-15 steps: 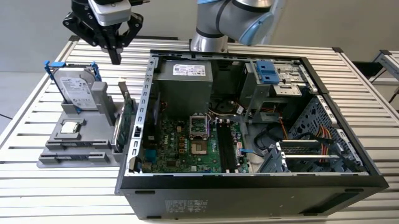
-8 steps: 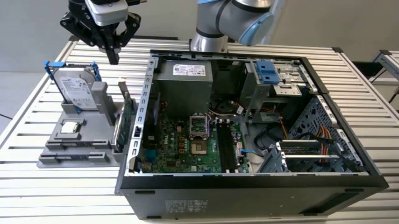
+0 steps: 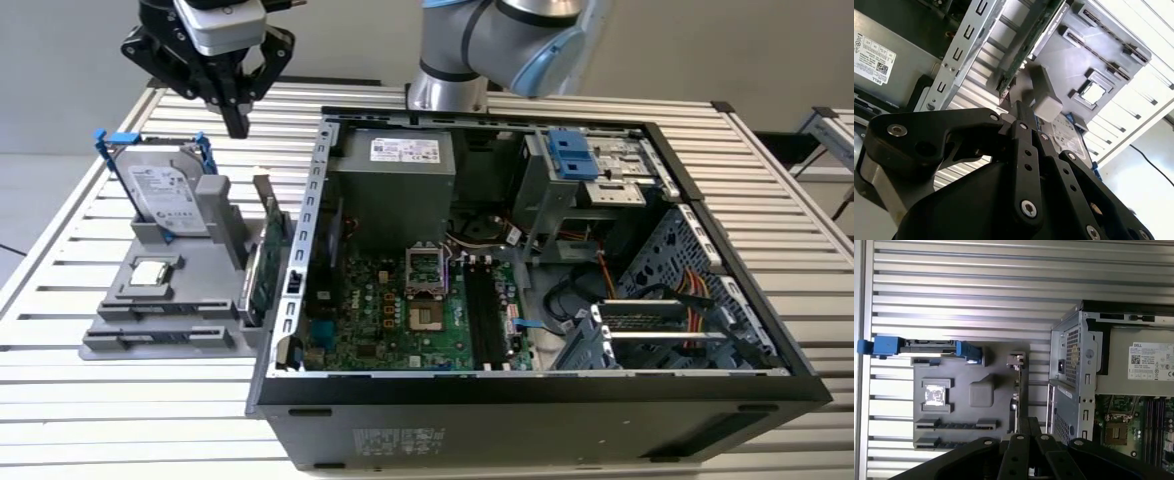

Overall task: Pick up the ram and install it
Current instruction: 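Reach for the ram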

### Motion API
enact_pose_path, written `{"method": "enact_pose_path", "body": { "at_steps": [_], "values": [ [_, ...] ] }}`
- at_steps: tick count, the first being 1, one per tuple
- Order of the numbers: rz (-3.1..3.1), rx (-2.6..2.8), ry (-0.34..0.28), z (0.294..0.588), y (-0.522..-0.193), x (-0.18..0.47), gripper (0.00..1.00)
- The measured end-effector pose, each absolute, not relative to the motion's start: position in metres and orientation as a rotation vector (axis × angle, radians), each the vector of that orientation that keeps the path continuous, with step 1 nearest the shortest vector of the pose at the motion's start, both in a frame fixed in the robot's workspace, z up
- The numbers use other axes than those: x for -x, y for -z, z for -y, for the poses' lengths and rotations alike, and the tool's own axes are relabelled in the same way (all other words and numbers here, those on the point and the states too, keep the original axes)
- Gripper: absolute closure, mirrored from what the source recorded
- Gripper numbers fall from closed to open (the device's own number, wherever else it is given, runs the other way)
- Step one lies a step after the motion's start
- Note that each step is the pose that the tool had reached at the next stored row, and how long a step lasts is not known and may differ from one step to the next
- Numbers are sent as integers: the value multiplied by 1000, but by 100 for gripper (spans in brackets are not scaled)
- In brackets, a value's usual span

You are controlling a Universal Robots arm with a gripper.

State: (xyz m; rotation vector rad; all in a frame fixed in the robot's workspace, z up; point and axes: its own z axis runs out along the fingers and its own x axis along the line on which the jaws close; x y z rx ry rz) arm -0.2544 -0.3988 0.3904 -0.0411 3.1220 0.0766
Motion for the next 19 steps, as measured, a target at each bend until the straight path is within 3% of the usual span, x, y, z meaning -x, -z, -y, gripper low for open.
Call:
{"method": "enact_pose_path", "body": {
  "at_steps": [19],
  "values": [
    [-3122,61,-77,399,-390,273,100]
  ]
}}
